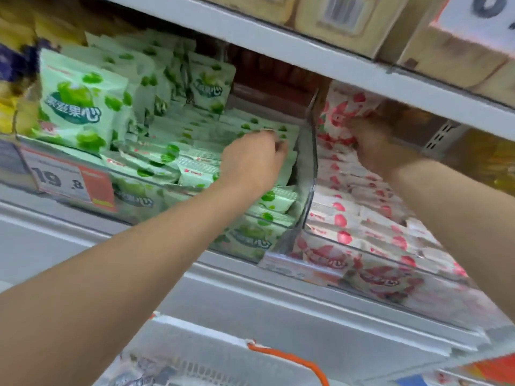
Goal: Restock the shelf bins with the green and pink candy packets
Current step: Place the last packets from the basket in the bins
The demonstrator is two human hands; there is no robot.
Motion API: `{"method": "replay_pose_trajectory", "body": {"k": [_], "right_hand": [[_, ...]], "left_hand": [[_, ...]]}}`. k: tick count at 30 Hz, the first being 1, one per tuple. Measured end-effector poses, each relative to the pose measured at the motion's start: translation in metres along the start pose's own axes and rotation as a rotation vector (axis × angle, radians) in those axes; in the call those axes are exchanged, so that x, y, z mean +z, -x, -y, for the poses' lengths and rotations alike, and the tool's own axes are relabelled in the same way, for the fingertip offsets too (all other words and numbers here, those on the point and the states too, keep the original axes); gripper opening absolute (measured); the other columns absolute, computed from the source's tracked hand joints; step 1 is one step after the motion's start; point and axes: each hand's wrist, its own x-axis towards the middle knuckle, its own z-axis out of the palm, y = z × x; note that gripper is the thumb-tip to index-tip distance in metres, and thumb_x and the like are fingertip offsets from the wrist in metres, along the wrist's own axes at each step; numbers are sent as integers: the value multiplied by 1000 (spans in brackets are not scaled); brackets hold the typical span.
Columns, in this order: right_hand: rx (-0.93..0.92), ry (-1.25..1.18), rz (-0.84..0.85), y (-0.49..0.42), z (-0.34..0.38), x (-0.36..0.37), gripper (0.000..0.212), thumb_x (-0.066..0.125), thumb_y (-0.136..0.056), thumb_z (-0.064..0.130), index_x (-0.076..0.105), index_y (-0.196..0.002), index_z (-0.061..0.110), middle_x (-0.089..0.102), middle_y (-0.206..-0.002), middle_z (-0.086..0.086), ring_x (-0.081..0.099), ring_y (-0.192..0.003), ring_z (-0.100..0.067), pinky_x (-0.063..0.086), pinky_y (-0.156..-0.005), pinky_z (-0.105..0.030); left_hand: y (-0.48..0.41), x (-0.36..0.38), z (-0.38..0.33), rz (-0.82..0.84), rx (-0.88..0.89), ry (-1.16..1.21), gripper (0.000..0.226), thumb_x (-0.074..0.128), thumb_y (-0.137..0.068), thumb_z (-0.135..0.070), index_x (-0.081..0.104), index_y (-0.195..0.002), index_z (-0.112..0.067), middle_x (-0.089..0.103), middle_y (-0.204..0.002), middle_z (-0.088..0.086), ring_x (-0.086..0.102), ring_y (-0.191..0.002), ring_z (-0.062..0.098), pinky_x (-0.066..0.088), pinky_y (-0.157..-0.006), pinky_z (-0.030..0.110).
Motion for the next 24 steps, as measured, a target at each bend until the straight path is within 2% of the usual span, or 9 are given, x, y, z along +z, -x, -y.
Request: {"method": "replay_pose_trajectory", "body": {"k": [2, 4, 6, 7, 9, 11, 18, 20, 24], "right_hand": [[5, 74, -63, -4, 2, 14, 36, 61, -86, 8, 57, -123, 10, 62, -111, 2, 59, -100, -16, 49, -91, -30], [1, 139, -120, -9, -1, 23, 45, 49, -95, 13, 40, -139, 9, 51, -120, 0, 49, -103, -16, 41, -86, -21], [-19, 206, -177, -14, -9, 27, 43, 40, -101, 14, 32, -143, 7, 47, -128, -4, 48, -108, -18, 34, -71, -6], [-21, 235, -188, -11, -10, 28, 44, 41, -101, 15, 32, -143, 3, 47, -129, -4, 49, -111, -20, 37, -65, -8], [-46, 258, -281, -13, -14, 30, 48, 48, -99, 17, 34, -143, 4, 47, -140, -10, 49, -125, -24, 42, -83, -19], [-32, 286, -346, -12, -12, 31, 49, 49, -99, 22, 34, -143, 7, 42, -148, -7, 40, -135, -21, 30, -99, -20], [-39, 498, -360, -12, -10, 22, 30, 43, -101, 14, 57, -125, 3, 61, -128, -11, 57, -118, -27, 45, -90, -29], [-46, 521, -298, -13, -16, 18, 29, 44, -98, 11, 59, -122, 2, 62, -125, -12, 61, -112, -29, 49, -86, -32], [-89, 505, -357, -12, -21, 12, 43, 62, -92, 20, 51, -131, 7, 58, -133, -8, 55, -123, -23, 43, -92, -24]], "left_hand": [[0, 1, 1, 1, -25, 25, 34, 40, -102, -41, 59, -88, -17, 59, -84, 5, 55, -80, 29, 38, -64, 32], [0, 2, 0, -4, -30, 30, 35, 39, -102, -43, 58, -86, -17, 58, -81, 3, 52, -77, 28, 35, -63, 32], [1, 3, -1, -10, -21, 26, 36, 39, -102, -44, 59, -87, -17, 58, -81, 2, 51, -76, 28, 34, -63, 31], [1, 3, -1, -13, -18, 29, 37, 39, -102, -44, 60, -88, -17, 58, -81, 2, 51, -76, 28, 34, -63, 31], [2, 2, -1, -11, -18, 32, 37, 39, -102, -45, 60, -88, -17, 59, -80, 2, 52, -75, 27, 35, -63, 32], [2, 1, -2, -9, -20, 32, 37, 39, -102, -45, 60, -88, -18, 58, -80, 2, 52, -74, 26, 35, -62, 32], [4, 0, -3, -14, -9, 38, 37, 39, -103, -44, 55, -80, -19, 56, -76, 0, 51, -73, 24, 33, -61, 31], [4, 0, -3, -19, -6, 34, 36, 39, -103, -44, 55, -80, -19, 55, -74, -1, 51, -72, 24, 33, -60, 31], [3, 0, -2, -24, 4, 23, 36, 39, -103, -43, 56, -82, -18, 56, -76, 0, 51, -72, 25, 33, -60, 31]]}}
